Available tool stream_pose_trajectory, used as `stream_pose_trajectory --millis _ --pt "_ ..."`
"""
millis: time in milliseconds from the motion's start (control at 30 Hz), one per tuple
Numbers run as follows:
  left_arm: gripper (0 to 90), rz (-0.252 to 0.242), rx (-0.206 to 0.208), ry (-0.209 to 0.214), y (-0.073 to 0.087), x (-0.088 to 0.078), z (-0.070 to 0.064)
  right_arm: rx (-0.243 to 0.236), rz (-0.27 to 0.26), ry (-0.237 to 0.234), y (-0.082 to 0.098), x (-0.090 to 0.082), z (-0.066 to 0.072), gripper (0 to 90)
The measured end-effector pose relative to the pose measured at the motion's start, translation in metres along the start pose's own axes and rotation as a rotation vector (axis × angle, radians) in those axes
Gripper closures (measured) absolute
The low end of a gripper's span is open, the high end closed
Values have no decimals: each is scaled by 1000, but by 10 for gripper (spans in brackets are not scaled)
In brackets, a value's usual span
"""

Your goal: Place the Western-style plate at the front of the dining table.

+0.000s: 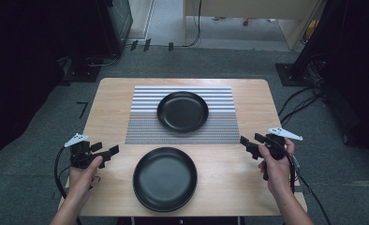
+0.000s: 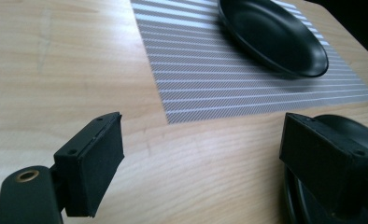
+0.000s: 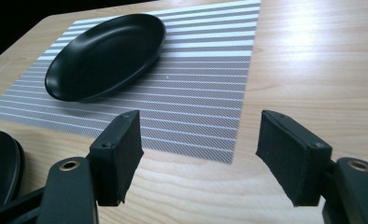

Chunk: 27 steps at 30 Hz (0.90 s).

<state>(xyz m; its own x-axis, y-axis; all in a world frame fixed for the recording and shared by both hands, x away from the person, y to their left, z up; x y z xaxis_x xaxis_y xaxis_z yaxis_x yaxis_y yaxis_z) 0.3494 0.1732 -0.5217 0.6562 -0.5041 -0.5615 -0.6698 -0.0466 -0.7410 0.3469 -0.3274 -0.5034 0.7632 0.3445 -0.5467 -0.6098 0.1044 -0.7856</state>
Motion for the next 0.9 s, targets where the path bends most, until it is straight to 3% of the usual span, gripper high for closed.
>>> stream_pose_trajectory --millis 367,400,767,800,900 --pt "135 1 -34 -58 28 -16 25 41 2 46 28 -22 -34 300" --pt "135 7 -32 -71 34 -19 30 52 0 58 33 -27 -43 300" --pt "137 49 23 -159 63 -30 47 100 5 108 68 -48 -81 298" --pt "137 60 39 -183 69 -31 50 108 9 115 71 -50 -84 298" --pt "137 63 41 -187 73 -34 52 119 17 129 80 -56 -92 298"
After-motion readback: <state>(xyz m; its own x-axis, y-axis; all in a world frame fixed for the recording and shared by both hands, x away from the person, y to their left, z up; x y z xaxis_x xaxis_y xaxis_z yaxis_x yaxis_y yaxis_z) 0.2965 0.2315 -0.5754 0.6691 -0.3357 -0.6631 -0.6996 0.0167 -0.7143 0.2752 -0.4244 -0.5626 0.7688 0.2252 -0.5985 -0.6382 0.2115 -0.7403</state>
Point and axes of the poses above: each handheld gripper's, and its own axes: x roughly forward along the jaws, y roughly out of its underside, z roughly to its left, the point moved 10 cm from there along x, roughly forward along the jaws, and after that the axes turned 1 degree about y, right-handed, at the moved point
